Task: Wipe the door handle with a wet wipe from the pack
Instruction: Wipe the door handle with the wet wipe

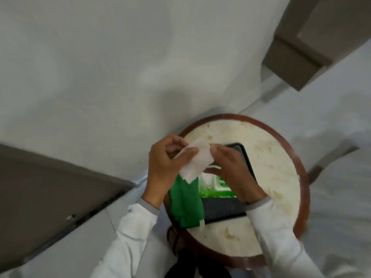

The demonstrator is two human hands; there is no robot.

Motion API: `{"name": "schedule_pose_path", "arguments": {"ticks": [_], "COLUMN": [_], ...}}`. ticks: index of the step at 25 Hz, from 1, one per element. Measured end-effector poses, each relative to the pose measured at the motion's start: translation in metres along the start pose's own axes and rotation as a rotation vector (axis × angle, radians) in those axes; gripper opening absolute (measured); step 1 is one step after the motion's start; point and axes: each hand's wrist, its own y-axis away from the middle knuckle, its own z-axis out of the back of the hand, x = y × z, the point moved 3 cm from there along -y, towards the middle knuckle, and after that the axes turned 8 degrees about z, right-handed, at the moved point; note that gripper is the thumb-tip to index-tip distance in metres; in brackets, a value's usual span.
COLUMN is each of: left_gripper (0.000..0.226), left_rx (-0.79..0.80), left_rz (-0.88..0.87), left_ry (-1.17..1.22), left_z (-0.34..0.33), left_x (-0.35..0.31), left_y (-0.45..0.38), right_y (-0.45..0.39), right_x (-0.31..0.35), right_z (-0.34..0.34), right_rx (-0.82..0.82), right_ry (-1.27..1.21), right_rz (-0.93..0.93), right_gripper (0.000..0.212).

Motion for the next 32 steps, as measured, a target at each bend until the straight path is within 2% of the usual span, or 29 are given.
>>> {"name": "schedule_pose_path", "arguments": {"ticks": [3,6,8,10,12,14,18,21,23,25,26,28,29,30,32], "left_gripper": [0.015,0.006,0.005,0.007,0.011,0.008,0.035,0.024,0.025,0.026,0.022,0.002,0.016,0.03,0.05], "left_rx": [-0.048,-0.095,-0.144,-0.193,-0.236,-0.259,-0.204,-0.227,-0.221,-0.291,-0.424,-0.836,-1.015,-1.088,-1.155], "left_rz": [-0.064,-0.002,-0.001,-0.002,-0.021,-0.039,-0.012,0.025,0.046,-0.065,-0.212,-0.613,-0.788,-0.886,-0.873], "left_ry": [0.009,0.244,0.363,0.404,0.391,0.376,0.373,0.338,0.286,0.131,-0.012,-0.42,-0.633,-0.832,-1.229], "left_z": [0.055,0.111,0.155,0.196,0.241,0.286,0.366,0.407,0.425,0.448,0.467,0.511,0.534,0.556,0.593], "left_x": [-0.081,-0.12,-0.134,-0.141,-0.142,-0.14,-0.115,-0.093,-0.08,-0.082,-0.093,-0.124,-0.142,-0.157,-0.175], "left_y": [0.023,0.049,0.066,0.079,0.092,0.106,0.128,0.137,0.145,0.154,0.156,0.153,0.146,0.134,0.104], "right_y": [0.019,0.025,0.029,0.031,0.035,0.042,0.054,0.069,0.08,0.085,0.081,0.065,0.057,0.048,0.033], "right_x": [0.08,0.133,0.158,0.17,0.176,0.176,0.155,0.131,0.115,0.109,0.11,0.124,0.134,0.139,0.131], "right_z": [-0.066,-0.122,-0.167,-0.21,-0.26,-0.308,-0.389,-0.43,-0.447,-0.459,-0.463,-0.479,-0.495,-0.515,-0.555], "right_rx": [-0.025,0.006,0.08,0.14,0.245,0.325,0.205,0.184,0.197,0.108,-0.004,-0.284,-0.37,-0.391,-0.299], "right_ry": [-0.126,-0.257,-0.297,-0.336,-0.312,-0.258,-0.22,-0.193,-0.139,-0.029,0.052,0.249,0.326,0.38,0.538], "right_rz": [0.199,0.247,0.257,0.232,0.198,0.211,0.263,0.209,0.176,0.23,0.328,0.647,0.798,0.91,1.035], "right_gripper": [0.024,0.014,0.013,0.024,0.039,0.04,0.03,0.026,0.024,0.015,0.011,0.012,0.018,0.026,0.036]}}
